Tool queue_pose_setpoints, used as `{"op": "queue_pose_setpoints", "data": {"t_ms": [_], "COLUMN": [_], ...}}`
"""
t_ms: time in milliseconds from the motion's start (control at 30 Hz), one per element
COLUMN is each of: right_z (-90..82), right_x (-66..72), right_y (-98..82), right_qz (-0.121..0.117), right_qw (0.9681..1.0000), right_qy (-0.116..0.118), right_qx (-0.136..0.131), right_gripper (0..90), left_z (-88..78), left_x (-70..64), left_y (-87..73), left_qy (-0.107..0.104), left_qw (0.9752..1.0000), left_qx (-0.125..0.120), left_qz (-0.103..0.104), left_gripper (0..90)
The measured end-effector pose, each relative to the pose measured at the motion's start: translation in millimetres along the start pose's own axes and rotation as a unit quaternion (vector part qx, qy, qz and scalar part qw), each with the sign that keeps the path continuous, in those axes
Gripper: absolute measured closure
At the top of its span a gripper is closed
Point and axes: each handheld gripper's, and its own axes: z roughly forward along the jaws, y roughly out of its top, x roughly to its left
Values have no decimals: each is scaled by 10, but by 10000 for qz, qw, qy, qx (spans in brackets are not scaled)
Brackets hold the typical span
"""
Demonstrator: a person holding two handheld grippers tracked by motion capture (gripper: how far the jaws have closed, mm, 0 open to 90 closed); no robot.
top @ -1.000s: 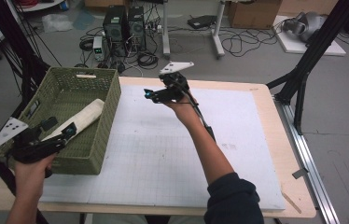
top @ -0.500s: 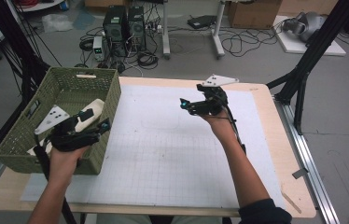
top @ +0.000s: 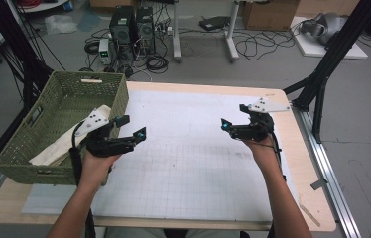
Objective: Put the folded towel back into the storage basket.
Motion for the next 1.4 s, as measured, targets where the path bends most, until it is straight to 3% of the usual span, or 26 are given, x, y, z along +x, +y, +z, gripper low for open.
{"op": "queue_pose_setpoints", "data": {"t_ms": [267,533,767,1067,1400], "right_z": [-274,-382,-437,-446,-478], "right_x": [-49,-72,-44,-10,1], "right_y": [-298,-477,-648,-676,-678], "right_qz": [78,205,331,320,343], "right_qw": [9995,9987,9981,9980,9978], "right_qy": [-281,-446,-515,-541,-554], "right_qx": [74,99,116,113,83], "right_gripper": [115,115,115,115,115], "left_z": [278,468,447,428,385], "left_x": [-134,-175,-121,-93,-95], "left_y": [-102,-204,-347,-503,-509], "left_qy": [-235,-308,-274,-228,-176], "left_qw": [9995,9984,9990,9989,9989], "left_qx": [117,251,197,248,217], "left_qz": [202,410,280,337,364], "left_gripper": [233,236,239,239,239]}}
